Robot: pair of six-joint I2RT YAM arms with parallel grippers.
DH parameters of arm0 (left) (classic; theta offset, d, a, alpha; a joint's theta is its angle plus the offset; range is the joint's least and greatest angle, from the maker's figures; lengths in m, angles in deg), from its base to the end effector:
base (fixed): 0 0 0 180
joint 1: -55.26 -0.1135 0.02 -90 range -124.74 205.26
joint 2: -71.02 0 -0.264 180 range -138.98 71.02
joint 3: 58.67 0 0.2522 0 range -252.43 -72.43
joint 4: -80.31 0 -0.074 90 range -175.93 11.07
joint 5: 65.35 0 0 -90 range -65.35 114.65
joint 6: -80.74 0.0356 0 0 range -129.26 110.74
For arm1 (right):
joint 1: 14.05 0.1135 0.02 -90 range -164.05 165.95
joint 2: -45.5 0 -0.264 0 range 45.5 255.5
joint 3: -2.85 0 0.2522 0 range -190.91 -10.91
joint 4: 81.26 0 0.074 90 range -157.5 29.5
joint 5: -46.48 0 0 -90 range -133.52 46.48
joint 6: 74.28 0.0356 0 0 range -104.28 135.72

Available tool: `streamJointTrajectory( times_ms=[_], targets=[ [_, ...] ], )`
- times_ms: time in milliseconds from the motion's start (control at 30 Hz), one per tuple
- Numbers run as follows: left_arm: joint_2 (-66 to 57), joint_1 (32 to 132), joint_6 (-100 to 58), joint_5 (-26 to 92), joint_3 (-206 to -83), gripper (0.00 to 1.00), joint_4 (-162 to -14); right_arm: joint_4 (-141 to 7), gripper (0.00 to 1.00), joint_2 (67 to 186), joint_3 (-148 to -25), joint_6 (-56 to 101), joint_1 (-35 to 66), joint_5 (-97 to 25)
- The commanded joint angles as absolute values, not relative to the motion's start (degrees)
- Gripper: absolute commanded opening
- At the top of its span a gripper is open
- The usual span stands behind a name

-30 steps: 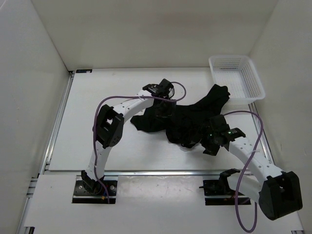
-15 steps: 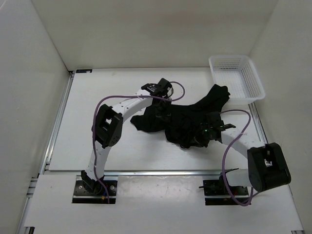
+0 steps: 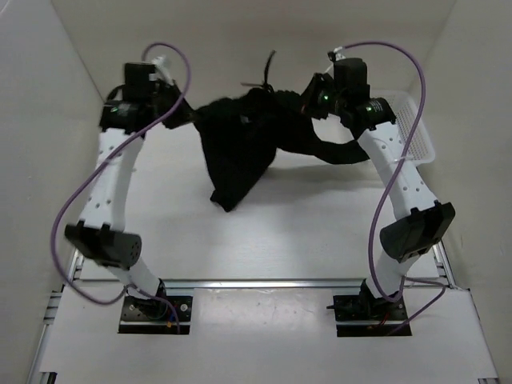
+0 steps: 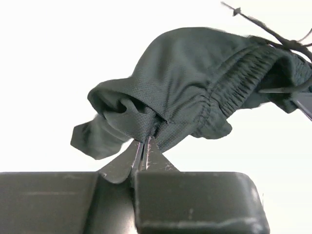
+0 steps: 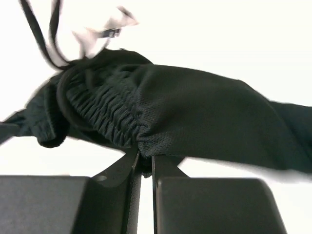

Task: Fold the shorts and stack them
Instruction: Flatten the shorts out

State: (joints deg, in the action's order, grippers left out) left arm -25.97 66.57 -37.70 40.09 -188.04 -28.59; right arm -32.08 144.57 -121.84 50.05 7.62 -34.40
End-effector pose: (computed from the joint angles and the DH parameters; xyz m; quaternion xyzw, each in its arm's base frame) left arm 0.3410 -0.0779 0.4428 -0.0756 0.8921 -0.2597 0.3621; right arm 0.3595 0.1489 0.4396 0.0487 0.8336 0.3151 0.4510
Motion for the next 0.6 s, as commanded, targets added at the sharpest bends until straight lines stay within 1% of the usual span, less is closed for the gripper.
streamJointTrajectory(
  times_ms=[0,67,133,167,200,233,300,333,367,400,433,467,500,533,567],
  targets=[
    [-14.7,65.6,-36.7,41.3,-189.2,0.10,-25.7,-25.5,0.00,145.1,-129.8,44.6,11.0,-32.0],
    [-10.6,65.6,-36.7,42.7,-186.3,0.10,-25.7,-25.5,0.00,144.1,-129.0,43.8,13.0,-32.5],
    [-7.8,67.5,-36.7,43.4,-182.7,0.10,-26.2,-26.5,0.00,140.7,-123.3,43.2,14.1,-35.2],
    [-6.4,68.4,-37.2,43.9,-177.7,0.10,-27.2,-26.5,0.00,139.3,-120.5,43.2,14.7,-36.6],
    [-3.2,69.5,-37.8,44.4,-174.3,0.10,-28.0,-27.6,0.00,136.0,-114.0,43.2,14.7,-37.9],
    [-1.5,71.8,-39.6,45.2,-166.5,0.10,-30.9,-28.8,0.00,134.4,-110.6,43.2,14.7,-40.5],
    [2.0,74.9,-41.9,46.5,-158.6,0.10,-33.7,-30.2,0.00,130.7,-101.9,43.8,13.2,-43.3],
    [2.0,78.9,-43.1,46.5,-155.1,0.15,-35.1,-30.8,0.00,130.1,-100.2,43.8,11.5,-44.6],
    [2.0,80.6,-45.2,46.0,-149.3,0.23,-37.0,-30.9,0.10,130.1,-99.2,44.4,10.1,-45.3],
    [1.0,82.2,-45.8,46.0,-147.3,0.47,-37.1,-30.9,0.22,130.7,-98.5,44.4,7.3,-45.3],
    [-0.3,84.3,-45.8,46.0,-146.2,0.62,-37.1,-30.3,0.40,131.2,-97.9,44.4,6.0,-44.6],
    [-1.6,85.0,-45.2,46.0,-145.6,0.71,-37.1,-29.8,0.58,131.7,-97.9,44.4,4.8,-43.9],
    [-3.2,85.1,-45.2,46.0,-145.6,0.76,-37.1,-28.8,0.84,132.9,-98.6,43.9,3.2,-43.2],
    [-3.3,85.1,-44.5,46.0,-146.2,0.95,-37.1,-27.1,0.88,132.9,-99.2,43.8,3.2,-43.2],
    [-3.3,85.6,-44.5,44.6,-147.5,1.00,-36.4,-27.1,0.90,132.9,-99.2,43.8,3.2,-44.3]
  ],
)
